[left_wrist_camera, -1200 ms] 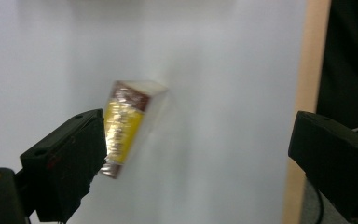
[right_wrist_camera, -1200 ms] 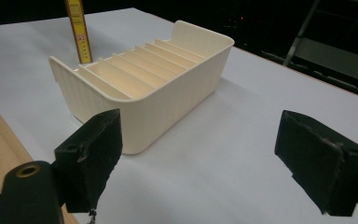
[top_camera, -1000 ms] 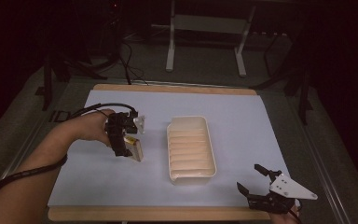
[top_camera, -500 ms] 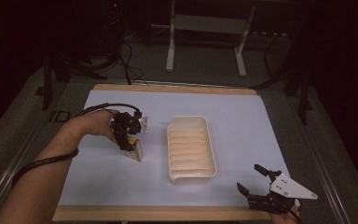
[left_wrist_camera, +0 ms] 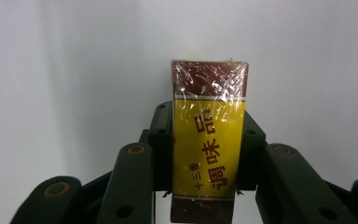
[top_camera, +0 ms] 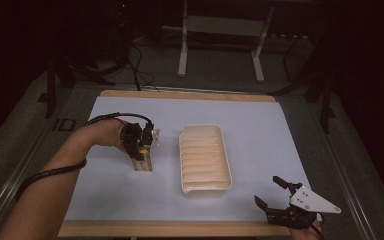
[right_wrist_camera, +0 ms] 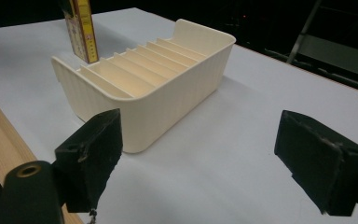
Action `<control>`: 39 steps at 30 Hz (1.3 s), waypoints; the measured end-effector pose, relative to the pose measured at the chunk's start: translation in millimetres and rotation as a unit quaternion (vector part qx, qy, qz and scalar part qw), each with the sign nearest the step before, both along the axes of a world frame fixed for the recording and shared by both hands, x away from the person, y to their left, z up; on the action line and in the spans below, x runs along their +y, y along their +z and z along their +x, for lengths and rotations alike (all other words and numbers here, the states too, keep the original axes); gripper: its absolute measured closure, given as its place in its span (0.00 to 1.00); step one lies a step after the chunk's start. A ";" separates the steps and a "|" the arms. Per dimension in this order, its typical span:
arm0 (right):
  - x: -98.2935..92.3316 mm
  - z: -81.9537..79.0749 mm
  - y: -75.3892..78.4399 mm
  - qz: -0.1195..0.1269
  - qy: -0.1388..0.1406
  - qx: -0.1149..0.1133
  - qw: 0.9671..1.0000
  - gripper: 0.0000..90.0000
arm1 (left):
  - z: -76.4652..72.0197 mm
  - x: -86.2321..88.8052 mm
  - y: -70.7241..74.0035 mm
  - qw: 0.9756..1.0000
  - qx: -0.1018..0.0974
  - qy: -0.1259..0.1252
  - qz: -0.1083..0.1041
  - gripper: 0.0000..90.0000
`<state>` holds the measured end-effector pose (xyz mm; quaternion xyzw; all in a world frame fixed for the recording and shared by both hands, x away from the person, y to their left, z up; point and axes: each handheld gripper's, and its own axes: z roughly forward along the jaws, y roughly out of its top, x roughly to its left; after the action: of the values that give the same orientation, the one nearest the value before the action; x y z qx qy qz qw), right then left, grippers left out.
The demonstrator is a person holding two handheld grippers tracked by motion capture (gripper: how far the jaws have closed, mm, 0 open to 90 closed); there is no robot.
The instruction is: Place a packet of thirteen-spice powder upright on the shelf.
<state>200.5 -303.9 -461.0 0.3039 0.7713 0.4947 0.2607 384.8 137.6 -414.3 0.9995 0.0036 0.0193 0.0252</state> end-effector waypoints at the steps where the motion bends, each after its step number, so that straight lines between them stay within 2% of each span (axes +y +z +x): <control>1: -0.1 0.0 0.1 0.000 0.000 -0.001 1.000 0.17 | 0.6 0.3 2.0 1.000 0.002 0.002 -0.005 0.75; 5: -0.2 0.4 0.0 0.001 0.001 0.000 1.000 0.17 | 0.1 -1.3 13.7 1.000 0.011 0.008 -0.024 0.75; 11: -0.3 0.0 0.4 0.000 0.002 0.000 1.000 0.17 | -0.7 -4.7 27.4 0.999 0.005 0.022 -0.024 0.75; 13: -0.3 -0.3 0.4 0.001 0.002 -0.001 1.000 0.17 | -0.2 -5.9 34.0 0.999 0.013 0.035 -0.030 0.75; 19: -0.2 0.1 0.4 0.000 0.004 0.002 1.000 0.17 | -1.2 -9.3 45.0 0.998 0.023 0.046 -0.036 0.75; 26: 0.2 -0.1 0.4 -0.001 0.004 0.001 1.000 0.17 | -1.8 -16.3 57.2 0.997 0.024 0.048 -0.056 0.76; 34: -0.1 -0.2 0.5 -0.001 0.004 0.001 1.000 0.17 | -1.9 -26.4 69.5 0.997 0.019 0.048 -0.062 0.75; 39: -0.1 -0.2 0.5 -0.001 0.005 0.001 1.000 0.17 | -1.2 -35.6 82.0 0.995 0.028 0.059 -0.080 0.75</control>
<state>200.4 -304.0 -460.4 0.3006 0.7735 0.4951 0.2574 383.6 102.0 -332.3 0.9925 0.0646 -0.0078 0.1037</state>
